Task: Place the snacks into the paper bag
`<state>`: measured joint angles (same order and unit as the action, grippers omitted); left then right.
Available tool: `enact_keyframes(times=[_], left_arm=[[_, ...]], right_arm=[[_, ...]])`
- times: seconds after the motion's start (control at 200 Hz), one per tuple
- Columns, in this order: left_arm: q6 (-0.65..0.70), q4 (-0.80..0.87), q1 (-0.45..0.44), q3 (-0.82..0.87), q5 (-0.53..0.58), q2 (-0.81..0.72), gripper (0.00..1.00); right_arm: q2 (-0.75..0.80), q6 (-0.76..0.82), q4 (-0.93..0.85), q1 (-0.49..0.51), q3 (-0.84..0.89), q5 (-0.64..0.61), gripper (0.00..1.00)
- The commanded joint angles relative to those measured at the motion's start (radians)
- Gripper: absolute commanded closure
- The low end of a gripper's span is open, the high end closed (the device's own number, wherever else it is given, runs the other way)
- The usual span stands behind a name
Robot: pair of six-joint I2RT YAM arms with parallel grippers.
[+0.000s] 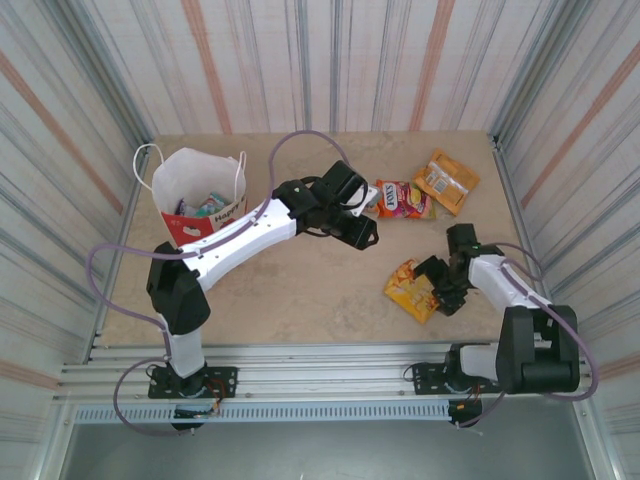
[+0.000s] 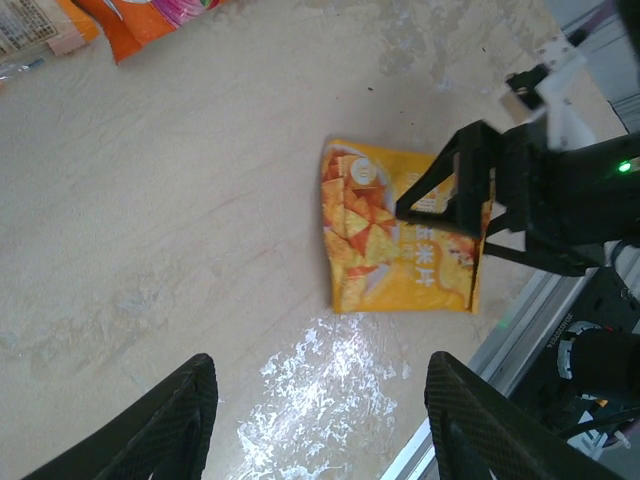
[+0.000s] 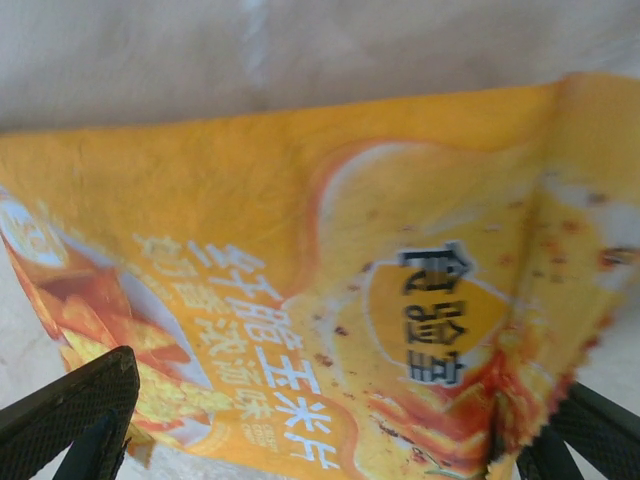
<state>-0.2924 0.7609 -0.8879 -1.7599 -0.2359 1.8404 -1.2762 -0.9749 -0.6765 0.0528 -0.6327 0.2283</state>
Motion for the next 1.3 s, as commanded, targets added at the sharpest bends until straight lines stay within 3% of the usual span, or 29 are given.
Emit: enact_keyframes(times=[0.0, 0.175, 0.296, 0.441, 0.566, 0.761, 1.077, 1.297], left_arm=[[-0.031, -0.021, 0.02, 0.032, -0.055, -0.054, 0.41], [-0.098, -0.05, 0.054, 0.09, -0.112, -0.073, 0.42], [-0.115, -0.062, 0.056, 0.108, -0.109, -0.08, 0.42], [-0.193, -0.106, 0.055, 0.164, -0.119, -0.084, 0.43], [-0.325, -0.295, 0.055, 0.307, -0.175, -0.124, 0.43], [-0.48, -0.468, 0.048, 0.433, -0.164, -0.129, 0.42], [-0.568, -0.525, 0.011, 0.47, -0.091, -0.077, 0.41], [-0.583, -0.521, 0.004, 0.464, -0.094, -0.045, 0.41]], right_arm=[[-0.055, -0.072, 0.078, 0.095, -0.06, -0.012, 0.05], [-0.139, -0.092, 0.103, 0.246, -0.176, -0.013, 0.05], [-0.115, -0.025, 0.038, 0.272, -0.22, -0.024, 0.05], [-0.034, 0.172, -0.053, 0.214, -0.242, 0.02, 0.06], [0.002, 0.33, -0.133, 0.09, -0.274, 0.041, 0.11], [-0.004, 0.484, -0.064, -0.073, -0.29, 0.139, 0.19], [-0.126, 0.55, 0.061, -0.08, -0.277, 0.173, 0.22], [-0.137, 0.517, 0.11, -0.024, -0.179, 0.205, 0.24]])
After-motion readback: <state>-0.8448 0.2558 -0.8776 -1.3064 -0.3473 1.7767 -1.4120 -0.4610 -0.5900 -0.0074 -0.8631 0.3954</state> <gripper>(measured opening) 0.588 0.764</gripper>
